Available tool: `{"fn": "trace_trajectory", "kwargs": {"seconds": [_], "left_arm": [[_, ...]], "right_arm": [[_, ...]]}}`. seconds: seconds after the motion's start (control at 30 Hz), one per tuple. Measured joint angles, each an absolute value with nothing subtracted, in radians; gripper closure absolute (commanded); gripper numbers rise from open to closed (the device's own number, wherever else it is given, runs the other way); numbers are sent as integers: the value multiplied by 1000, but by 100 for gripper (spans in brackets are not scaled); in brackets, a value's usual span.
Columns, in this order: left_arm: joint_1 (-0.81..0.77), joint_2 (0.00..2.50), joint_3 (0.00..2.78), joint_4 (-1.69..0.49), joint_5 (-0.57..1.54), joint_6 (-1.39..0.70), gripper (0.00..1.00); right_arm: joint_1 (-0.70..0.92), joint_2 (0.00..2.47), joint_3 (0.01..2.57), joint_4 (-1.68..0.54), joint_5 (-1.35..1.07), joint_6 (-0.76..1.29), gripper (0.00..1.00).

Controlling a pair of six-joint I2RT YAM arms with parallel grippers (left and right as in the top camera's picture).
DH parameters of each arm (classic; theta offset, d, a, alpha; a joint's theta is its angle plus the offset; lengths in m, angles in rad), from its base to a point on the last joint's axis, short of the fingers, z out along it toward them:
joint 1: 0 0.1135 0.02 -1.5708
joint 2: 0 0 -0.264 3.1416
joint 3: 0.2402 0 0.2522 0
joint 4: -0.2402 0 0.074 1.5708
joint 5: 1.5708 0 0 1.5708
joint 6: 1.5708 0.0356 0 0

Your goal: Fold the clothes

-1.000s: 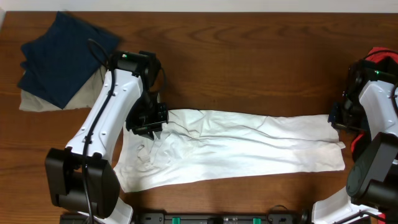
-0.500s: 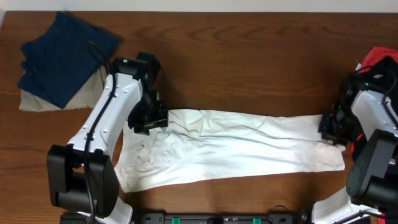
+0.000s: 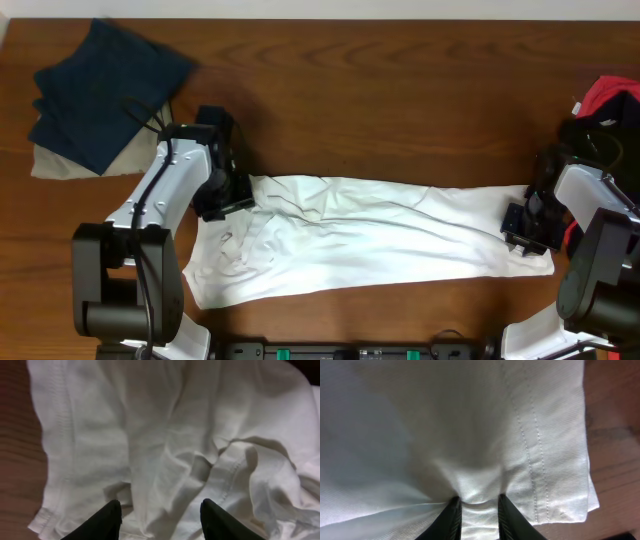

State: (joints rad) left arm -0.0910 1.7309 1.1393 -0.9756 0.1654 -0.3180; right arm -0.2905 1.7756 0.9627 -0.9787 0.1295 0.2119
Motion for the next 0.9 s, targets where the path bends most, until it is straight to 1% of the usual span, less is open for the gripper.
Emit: {"fn": "trace_trajectory", "kwargs": {"seconds": [0.2,0.27,0.33,0.37,0.4,0.43,0.67,0.9], "left_arm": [[-91,1731,1088,-916,130,-326,47],[-91,1731,1055,-892,132,-334,49],[-91,1731,1022,-867,135,-345,59],[-91,1731,1011,-855,137,-345,75],[-91,1731,1005,-849,139,-347,88],[-91,1731,1001,-842,143,-347,94],[-91,1731,1000,-824,150,-345,94],[-91,1683,1034,-917,150,-344,94]], "right_arm": [[-290,1775,962,-977,130,213,76],[-290,1775,962,-977,129,213,76],[-290,1775,962,-977,130,213,76],[-290,1774,962,-977,129,213,76],[-290,1774,962,-977,129,213,77],[-290,1774,961,-976,129,213,77],[-290,1773,960,-975,128,213,77],[-290,1773,960,-975,128,213,77]]}}
